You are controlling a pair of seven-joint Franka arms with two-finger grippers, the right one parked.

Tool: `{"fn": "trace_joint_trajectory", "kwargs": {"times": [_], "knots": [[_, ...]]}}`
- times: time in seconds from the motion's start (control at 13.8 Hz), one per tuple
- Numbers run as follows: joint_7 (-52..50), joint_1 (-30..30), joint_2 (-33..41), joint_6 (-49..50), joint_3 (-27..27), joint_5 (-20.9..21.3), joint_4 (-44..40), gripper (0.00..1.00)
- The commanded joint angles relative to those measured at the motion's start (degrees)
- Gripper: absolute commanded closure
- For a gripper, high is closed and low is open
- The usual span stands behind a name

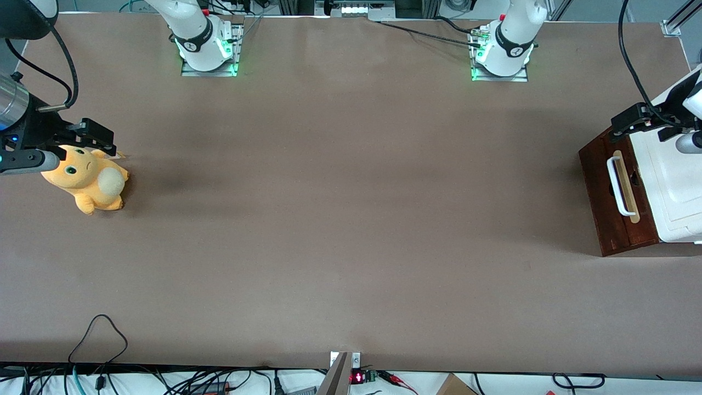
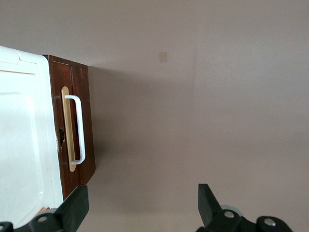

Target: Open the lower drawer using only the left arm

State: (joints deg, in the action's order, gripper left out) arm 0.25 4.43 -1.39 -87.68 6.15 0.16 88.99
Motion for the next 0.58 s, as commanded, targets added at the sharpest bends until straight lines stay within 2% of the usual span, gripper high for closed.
{"fn": "trace_joint_trajectory", "kwargs": {"times": [0.0,0.07,0.51], "knots": [[1.4,0.2,-1.2,1.7,0.7,-2.0,-2.2,0.0],[1.4,0.1,-1.2,1.8,0.8,-3.4,-2.0,0.0],[1.7,-0.2,-1.9,1.8,0.9,-3.6,-1.5,0.0]]}}
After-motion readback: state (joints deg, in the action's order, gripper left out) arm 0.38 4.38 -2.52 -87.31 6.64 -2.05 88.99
